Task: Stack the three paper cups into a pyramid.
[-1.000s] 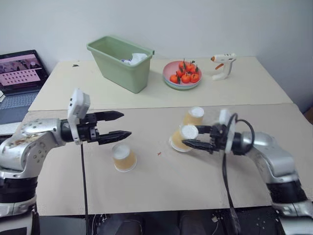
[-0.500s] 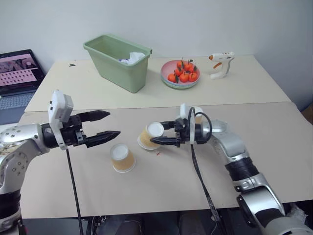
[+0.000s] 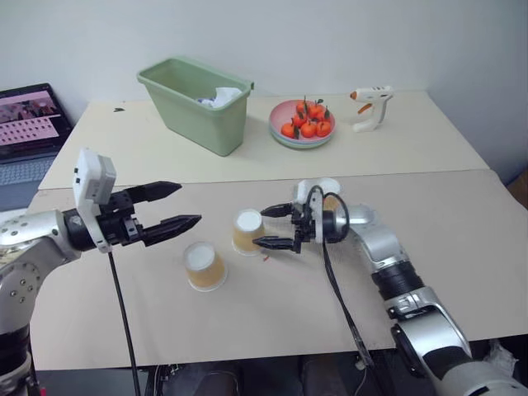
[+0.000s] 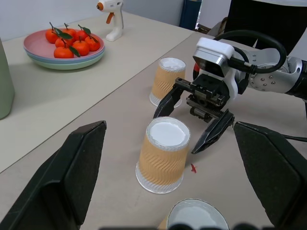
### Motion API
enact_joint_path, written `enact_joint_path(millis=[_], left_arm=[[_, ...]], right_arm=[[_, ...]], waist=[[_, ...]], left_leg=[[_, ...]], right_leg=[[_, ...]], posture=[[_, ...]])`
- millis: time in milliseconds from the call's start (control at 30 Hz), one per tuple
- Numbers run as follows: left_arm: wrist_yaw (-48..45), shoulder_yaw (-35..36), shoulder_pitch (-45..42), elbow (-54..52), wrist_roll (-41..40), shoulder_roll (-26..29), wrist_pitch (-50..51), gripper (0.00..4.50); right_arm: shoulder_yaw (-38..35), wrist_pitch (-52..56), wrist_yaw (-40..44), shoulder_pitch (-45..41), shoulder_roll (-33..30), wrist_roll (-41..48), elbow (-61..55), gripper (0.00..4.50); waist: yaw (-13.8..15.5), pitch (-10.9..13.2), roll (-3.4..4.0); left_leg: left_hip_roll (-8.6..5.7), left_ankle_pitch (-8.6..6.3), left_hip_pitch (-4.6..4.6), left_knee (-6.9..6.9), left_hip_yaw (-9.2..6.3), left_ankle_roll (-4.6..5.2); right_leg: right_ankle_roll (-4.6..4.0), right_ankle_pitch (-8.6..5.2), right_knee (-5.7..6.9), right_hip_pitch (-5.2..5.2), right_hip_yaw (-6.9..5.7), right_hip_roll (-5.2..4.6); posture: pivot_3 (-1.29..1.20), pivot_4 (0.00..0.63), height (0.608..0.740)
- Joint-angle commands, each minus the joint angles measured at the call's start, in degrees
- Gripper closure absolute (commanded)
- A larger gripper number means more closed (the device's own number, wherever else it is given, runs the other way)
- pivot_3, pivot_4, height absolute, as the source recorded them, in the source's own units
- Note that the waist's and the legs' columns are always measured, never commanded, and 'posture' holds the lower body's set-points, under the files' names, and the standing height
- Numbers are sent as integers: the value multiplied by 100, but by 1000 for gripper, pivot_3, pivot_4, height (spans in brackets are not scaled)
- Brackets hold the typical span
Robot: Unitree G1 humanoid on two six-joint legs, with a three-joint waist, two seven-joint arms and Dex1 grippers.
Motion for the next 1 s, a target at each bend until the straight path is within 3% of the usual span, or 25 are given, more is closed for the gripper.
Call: enact_joint_path(millis=[33, 167, 333, 533, 1000], left_arm=[[-154, -101, -239, 45, -88, 39, -90, 0], [-451, -482, -617, 204, -35, 102, -125, 0], [-978, -1165, -1157, 603, 356, 192, -295, 0], [-1423, -1577, -1463, 1055, 696, 160, -469, 0], [-1587, -1391, -1364, 1081, 834, 266, -454, 0]], right_arm=[[-423, 687, 271, 269, -351, 607, -788, 30], [-779, 1313, 259, 863, -867, 1064, -1608, 30], [-1479, 1245, -127, 1648, -1515, 1044, -2246, 30], [-1864, 195, -1113, 1525, -1916, 56, -1401, 30], [-1343, -726, -1107, 234, -1227, -336, 275, 30]], waist=[[13, 0, 0], [34, 0, -1], [20, -1, -1], [-15, -1, -2], [-7, 0, -3]], left_leg=[[0, 0, 0, 0, 1, 0], [-1, -1, -3, 0, 4, 1], [-2, -1, -2, 1, 20, 3], [6, -12, 13, 1, 69, 23], [5, -11, 8, 11, 86, 21]], right_leg=[[0, 0, 1, 0, 0, 0], [0, 0, 1, 0, -1, -2], [0, 0, 3, 1, 2, -4], [-3, 2, 7, -6, 28, -1], [3, 6, 6, -9, 46, -2]], posture=[[0, 150, 725], [0, 150, 725], [0, 150, 725], [0, 150, 725], [0, 150, 725]])
